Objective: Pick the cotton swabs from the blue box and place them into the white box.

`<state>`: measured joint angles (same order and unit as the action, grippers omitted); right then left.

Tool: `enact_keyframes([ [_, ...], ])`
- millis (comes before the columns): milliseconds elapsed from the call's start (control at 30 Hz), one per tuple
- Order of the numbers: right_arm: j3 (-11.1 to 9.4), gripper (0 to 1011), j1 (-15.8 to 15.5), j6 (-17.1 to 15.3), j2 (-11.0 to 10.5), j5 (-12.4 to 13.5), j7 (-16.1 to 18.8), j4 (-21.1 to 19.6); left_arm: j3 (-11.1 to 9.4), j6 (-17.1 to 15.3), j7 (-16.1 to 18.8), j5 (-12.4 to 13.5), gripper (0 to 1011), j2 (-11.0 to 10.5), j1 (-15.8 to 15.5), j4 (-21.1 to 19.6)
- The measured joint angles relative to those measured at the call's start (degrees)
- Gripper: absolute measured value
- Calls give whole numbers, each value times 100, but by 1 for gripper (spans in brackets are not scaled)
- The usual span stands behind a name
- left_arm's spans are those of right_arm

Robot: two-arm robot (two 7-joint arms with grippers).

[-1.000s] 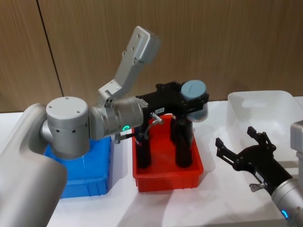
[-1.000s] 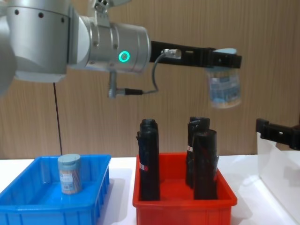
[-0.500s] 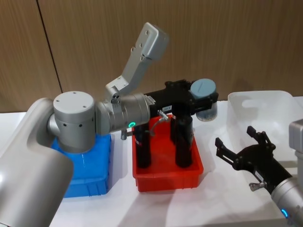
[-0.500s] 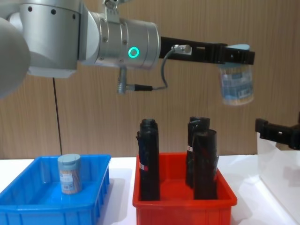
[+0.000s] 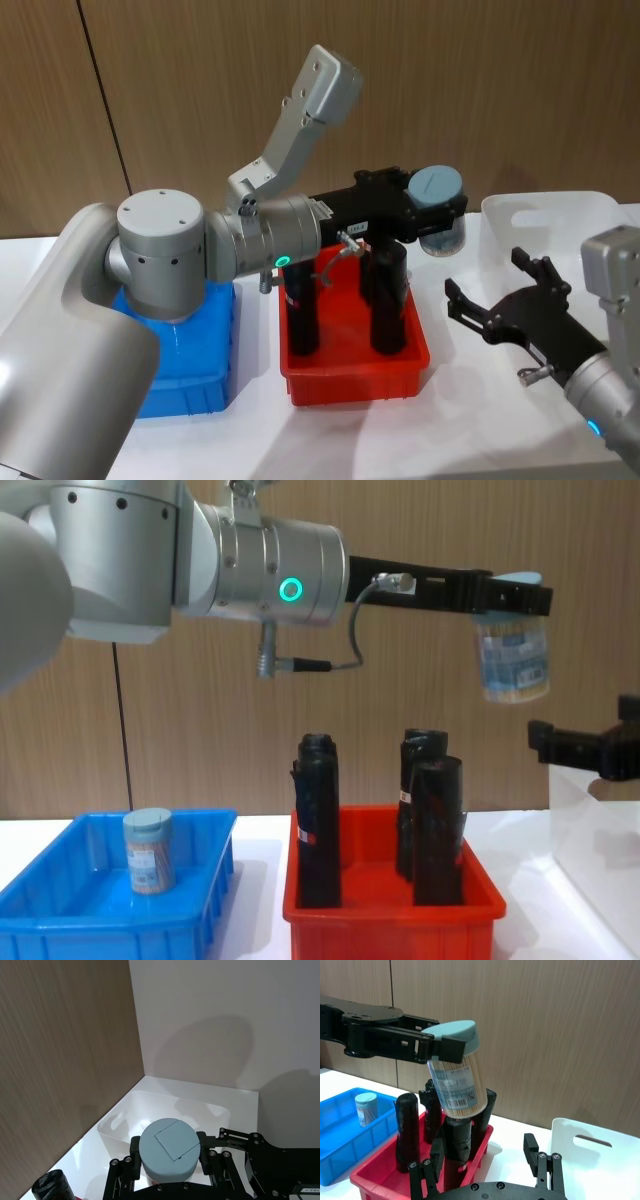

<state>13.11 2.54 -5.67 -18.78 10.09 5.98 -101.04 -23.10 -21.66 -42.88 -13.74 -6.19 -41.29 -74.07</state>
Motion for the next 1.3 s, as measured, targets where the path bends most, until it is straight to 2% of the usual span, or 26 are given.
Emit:
enact_keyframes([
  [433,-11,1001,235,-66,35,-271,225,57,-7,10,-23,3,665,8,-16,19],
  [1300,-29,1002,580,-161,149,-247,650,167,-7,11,-35,2,665,13,-25,28],
])
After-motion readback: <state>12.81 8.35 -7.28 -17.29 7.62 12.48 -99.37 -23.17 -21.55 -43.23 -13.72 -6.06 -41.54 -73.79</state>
